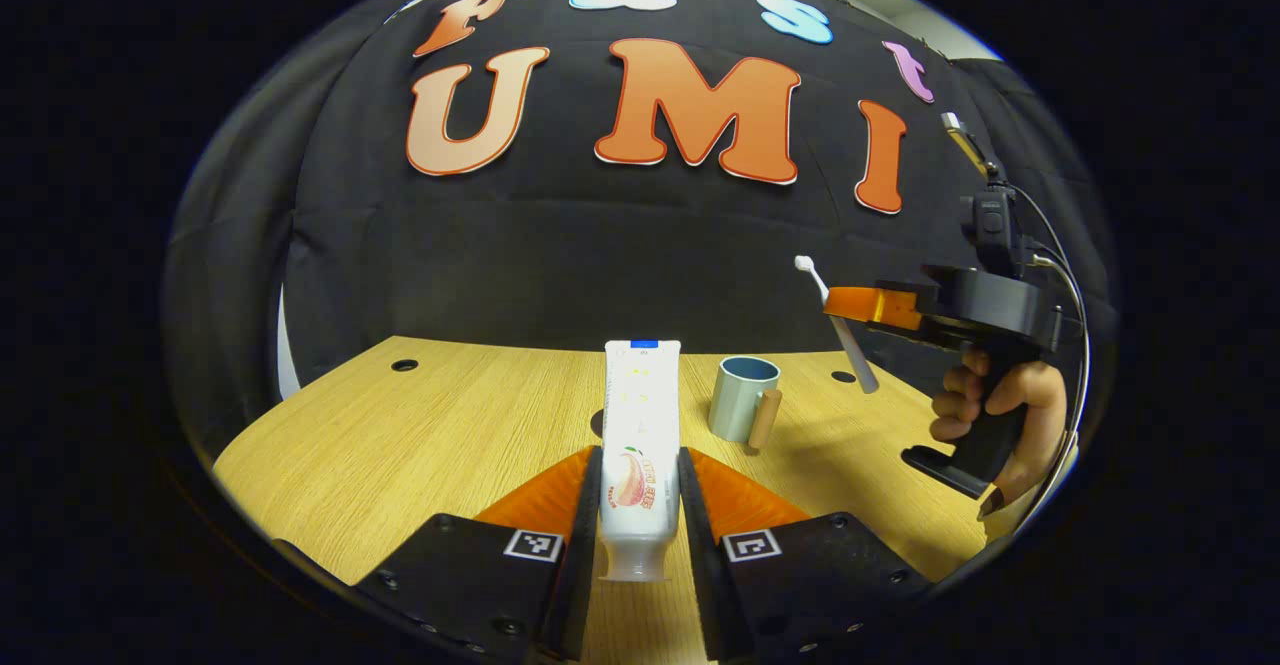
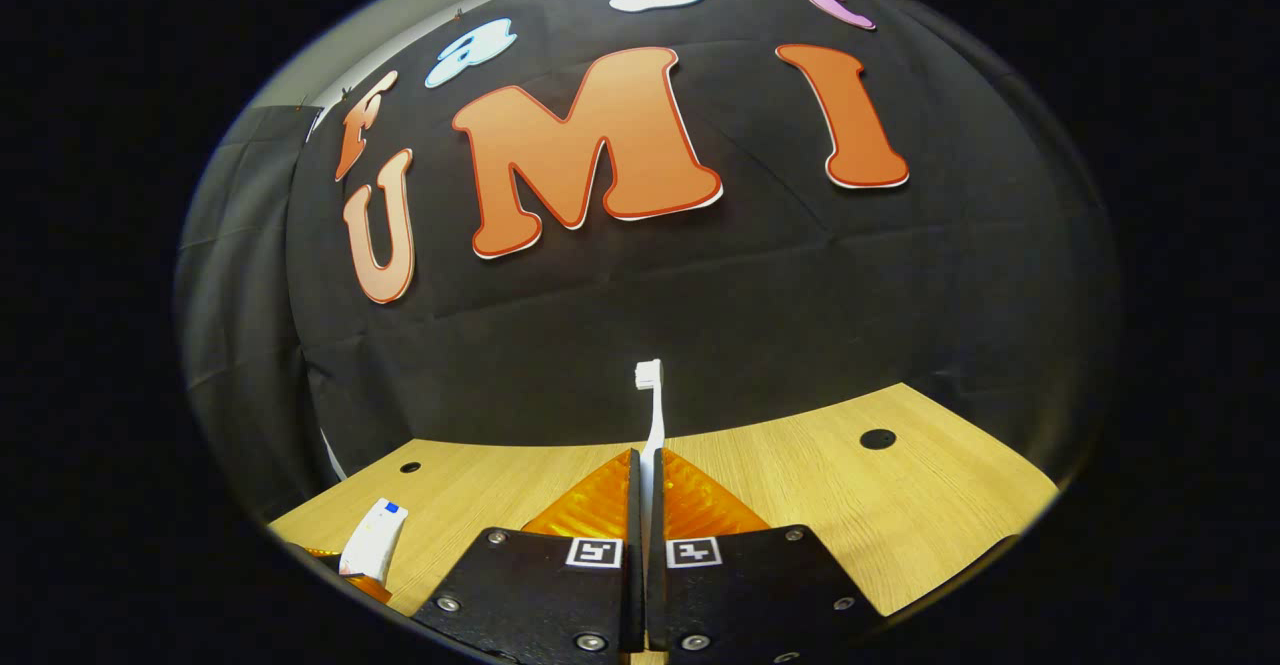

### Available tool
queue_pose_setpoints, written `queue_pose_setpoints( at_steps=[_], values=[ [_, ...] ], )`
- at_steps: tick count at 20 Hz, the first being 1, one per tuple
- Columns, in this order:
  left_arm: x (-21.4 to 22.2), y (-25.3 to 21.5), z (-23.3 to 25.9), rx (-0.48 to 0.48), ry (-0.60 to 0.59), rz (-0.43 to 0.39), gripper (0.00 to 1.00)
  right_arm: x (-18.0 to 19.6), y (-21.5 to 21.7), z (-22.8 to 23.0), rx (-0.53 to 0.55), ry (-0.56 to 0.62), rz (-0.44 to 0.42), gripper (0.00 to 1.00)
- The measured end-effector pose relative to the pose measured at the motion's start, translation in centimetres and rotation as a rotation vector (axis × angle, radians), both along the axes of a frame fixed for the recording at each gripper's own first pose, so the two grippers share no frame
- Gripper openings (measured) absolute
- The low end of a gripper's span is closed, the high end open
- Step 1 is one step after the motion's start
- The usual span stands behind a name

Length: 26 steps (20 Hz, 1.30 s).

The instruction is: Put the toothbrush and toothpaste on the desktop into the cup, then pick up the cup and place it on the coaster on the desktop.

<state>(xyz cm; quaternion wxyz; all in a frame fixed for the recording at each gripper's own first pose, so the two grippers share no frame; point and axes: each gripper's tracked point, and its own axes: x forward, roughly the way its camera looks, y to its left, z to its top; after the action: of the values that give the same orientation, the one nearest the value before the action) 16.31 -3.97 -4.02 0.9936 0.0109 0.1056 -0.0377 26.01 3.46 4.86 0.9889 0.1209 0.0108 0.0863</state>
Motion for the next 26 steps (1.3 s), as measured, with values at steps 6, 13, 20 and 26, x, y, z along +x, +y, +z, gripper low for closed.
queue_pose_setpoints(
  at_steps=[6, 13, 20, 26],
  values=[
    [1.4, -0.1, -0.2, 0.011, -0.016, -0.013, 0.43, 6.0, 1.7, 0.2, -0.013, -0.026, 0.028, 0.02],
    [2.5, -0.9, -1.2, 0.000, 0.009, -0.037, 0.43, 11.4, 2.2, -1.1, -0.021, -0.027, 0.020, 0.02],
    [2.5, -1.1, -1.2, 0.004, 0.007, -0.043, 0.43, 12.5, 2.4, -1.9, -0.019, -0.026, 0.019, 0.02],
    [2.2, -1.2, -1.3, -0.001, 0.020, -0.035, 0.43, 12.2, 2.7, -2.1, -0.029, -0.023, 0.018, 0.05]
  ],
)
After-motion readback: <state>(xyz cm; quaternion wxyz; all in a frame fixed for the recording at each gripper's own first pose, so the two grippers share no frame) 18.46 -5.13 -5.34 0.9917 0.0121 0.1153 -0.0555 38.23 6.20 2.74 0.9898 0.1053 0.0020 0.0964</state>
